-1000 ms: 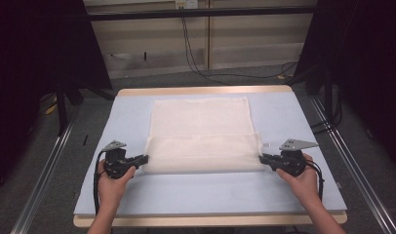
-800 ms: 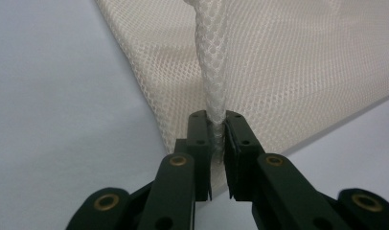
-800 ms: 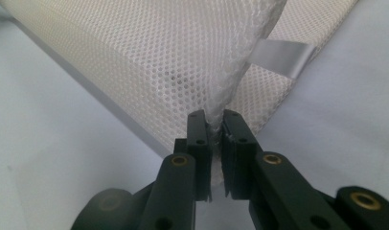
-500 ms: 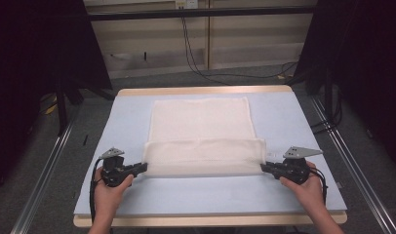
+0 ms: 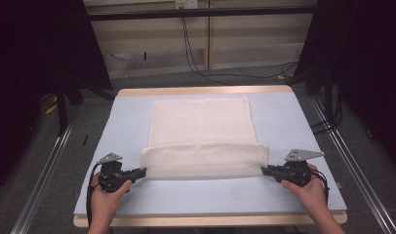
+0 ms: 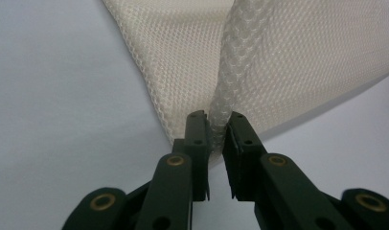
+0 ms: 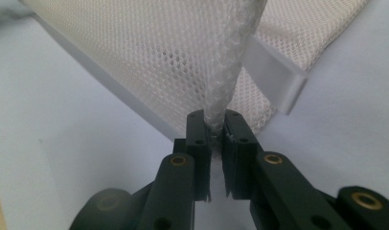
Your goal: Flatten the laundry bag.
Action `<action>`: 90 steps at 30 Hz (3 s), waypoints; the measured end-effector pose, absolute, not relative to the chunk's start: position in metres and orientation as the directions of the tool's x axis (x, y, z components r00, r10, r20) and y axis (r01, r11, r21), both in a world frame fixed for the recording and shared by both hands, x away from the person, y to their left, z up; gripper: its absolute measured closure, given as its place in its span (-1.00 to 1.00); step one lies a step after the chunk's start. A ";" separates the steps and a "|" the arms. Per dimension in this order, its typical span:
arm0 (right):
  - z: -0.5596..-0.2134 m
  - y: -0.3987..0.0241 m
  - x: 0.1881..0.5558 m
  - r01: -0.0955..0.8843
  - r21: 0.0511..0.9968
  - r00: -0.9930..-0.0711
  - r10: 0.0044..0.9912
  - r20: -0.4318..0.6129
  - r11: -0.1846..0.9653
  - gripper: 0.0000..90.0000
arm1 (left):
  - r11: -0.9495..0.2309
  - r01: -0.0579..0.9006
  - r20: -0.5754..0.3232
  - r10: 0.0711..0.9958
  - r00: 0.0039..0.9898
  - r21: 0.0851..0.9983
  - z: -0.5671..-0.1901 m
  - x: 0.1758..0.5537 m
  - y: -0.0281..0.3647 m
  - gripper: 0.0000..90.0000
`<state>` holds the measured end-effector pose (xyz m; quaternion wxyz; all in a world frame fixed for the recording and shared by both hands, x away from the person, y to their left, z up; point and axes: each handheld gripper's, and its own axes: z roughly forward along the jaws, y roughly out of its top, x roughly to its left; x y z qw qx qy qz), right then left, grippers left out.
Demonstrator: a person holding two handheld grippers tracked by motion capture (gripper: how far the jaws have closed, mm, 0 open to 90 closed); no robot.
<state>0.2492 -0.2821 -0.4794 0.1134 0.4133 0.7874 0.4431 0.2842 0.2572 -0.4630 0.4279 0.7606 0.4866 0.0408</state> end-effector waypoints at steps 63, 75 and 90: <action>-0.474 -0.301 0.249 0.535 0.794 -0.662 0.727 0.182 0.289 0.67 | -0.174 0.747 -0.368 0.785 0.499 0.642 -0.464 0.289 0.271 0.67; -0.481 -0.286 0.254 0.591 0.759 -0.597 0.780 0.185 0.272 0.36 | -0.194 0.763 -0.321 0.823 0.468 0.617 -0.472 0.293 0.260 0.23; -0.486 -0.279 0.259 0.658 0.710 -0.579 0.772 0.263 0.252 0.92 | -0.227 0.779 -0.318 0.819 0.477 0.584 -0.471 0.304 0.239 0.91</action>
